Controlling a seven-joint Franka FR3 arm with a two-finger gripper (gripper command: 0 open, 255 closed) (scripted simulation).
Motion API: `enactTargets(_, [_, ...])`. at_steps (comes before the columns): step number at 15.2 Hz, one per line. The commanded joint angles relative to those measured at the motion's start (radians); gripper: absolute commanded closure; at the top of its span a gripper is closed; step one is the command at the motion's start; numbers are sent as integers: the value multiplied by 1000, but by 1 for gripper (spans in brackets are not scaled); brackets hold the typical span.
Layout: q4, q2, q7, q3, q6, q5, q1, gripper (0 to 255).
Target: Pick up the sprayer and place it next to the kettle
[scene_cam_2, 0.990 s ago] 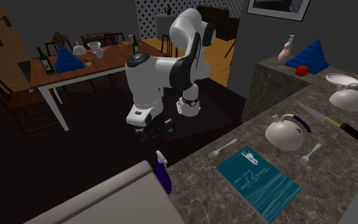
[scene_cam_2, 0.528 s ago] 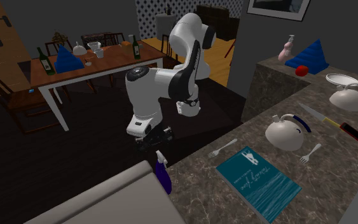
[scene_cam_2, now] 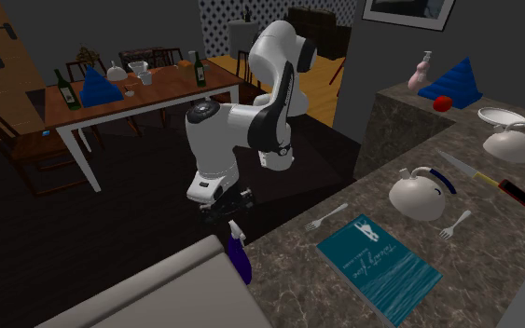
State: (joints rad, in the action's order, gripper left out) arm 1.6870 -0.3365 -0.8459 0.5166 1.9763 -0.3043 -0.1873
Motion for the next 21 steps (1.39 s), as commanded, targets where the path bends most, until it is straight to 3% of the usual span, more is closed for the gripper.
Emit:
enactTargets(1, [0,0,0,0,0,0,0,255])
enactTargets(10, [0,0,0,0,0,0,0,255])
enactTargets(21, [-109,30,29,10,-132,26,-2,255])
